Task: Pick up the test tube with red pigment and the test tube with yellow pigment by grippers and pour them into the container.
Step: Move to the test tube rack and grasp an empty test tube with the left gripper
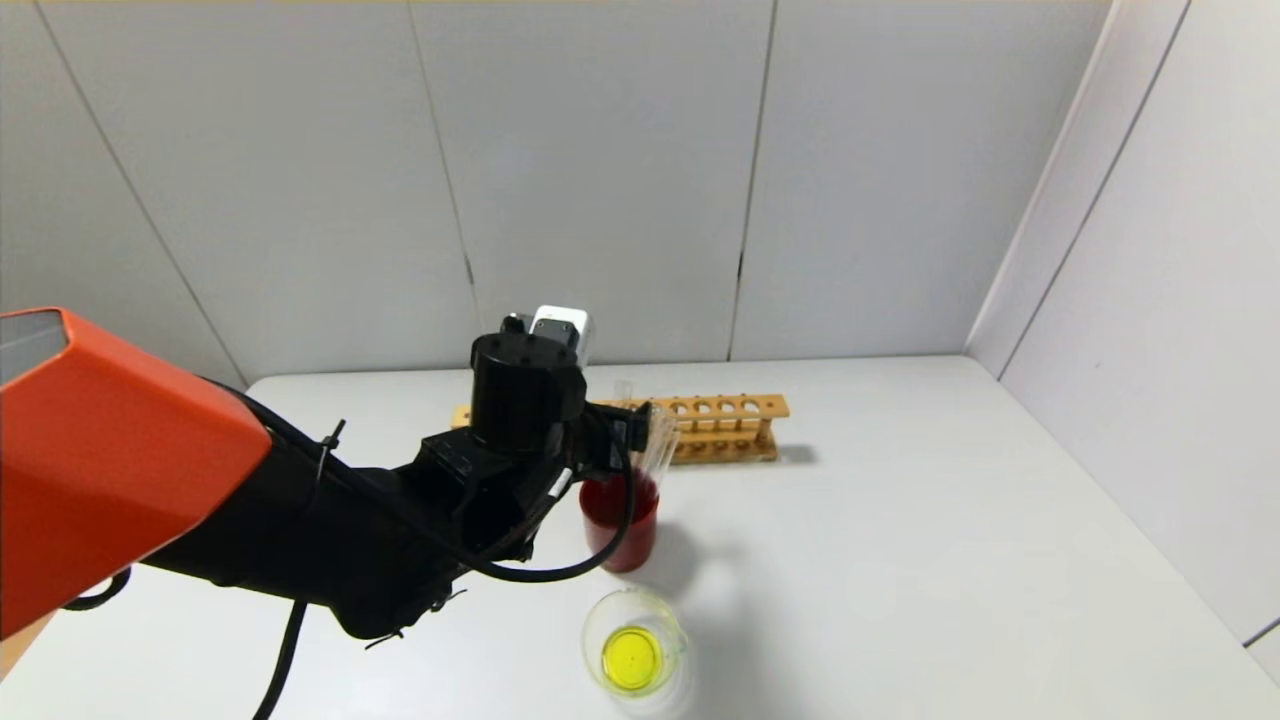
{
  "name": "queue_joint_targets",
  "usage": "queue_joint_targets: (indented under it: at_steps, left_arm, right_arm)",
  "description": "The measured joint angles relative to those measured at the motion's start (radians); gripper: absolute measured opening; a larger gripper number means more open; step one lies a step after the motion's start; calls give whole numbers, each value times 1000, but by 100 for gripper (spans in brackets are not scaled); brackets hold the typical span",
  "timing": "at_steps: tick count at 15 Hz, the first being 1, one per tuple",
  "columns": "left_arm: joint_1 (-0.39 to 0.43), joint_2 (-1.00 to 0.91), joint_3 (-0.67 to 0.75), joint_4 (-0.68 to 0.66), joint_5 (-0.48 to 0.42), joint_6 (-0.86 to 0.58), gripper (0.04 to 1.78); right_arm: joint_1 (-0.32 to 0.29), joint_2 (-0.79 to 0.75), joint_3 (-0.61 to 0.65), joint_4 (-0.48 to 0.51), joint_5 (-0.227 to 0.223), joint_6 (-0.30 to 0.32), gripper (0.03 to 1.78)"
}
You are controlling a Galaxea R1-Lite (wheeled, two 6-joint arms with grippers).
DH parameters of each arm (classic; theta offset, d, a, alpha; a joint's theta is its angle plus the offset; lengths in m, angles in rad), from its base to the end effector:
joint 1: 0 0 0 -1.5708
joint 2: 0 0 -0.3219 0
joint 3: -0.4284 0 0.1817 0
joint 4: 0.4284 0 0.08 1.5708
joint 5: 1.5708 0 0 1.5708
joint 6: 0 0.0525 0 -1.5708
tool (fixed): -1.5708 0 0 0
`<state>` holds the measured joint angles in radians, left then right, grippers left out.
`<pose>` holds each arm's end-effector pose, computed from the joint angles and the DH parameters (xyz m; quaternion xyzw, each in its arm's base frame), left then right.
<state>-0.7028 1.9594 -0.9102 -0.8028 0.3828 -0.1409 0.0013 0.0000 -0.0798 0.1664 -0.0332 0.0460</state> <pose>0.3138 -0.2401 0.1608 -0.0056 0.1161 -0.1503 0.9818 -0.0312 -0.0018 0.0770 0.0222 0.0429 -0.0169 0.9987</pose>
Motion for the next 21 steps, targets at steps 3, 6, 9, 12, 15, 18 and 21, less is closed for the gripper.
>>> queue_joint_targets:
  at_steps: [3,6,9,12,15,18,21]
  left_arm:
    - [7,-67,36,9,62,17,175]
    - [9,-134,97,7,111,23,175]
    - [11,-203,146,7,157,21,175]
    - [13,-276,218,-1,225,13,175]
    - [14,-312,303,-17,242,-23,175]
    - [14,-300,348,-32,248,-120,175]
    - [15,-266,373,-34,259,-177,175]
  right_arm:
    - [0,0,0,0,0,0,175]
    - [0,0,0,0,0,0,175]
    - [0,0,0,0,0,0,175]
    - [0,0,0,0,0,0,175]
    - [0,0,0,0,0,0,175]
    - [0,0,0,0,0,0,175]
    - [0,0,0,0,0,0,175]
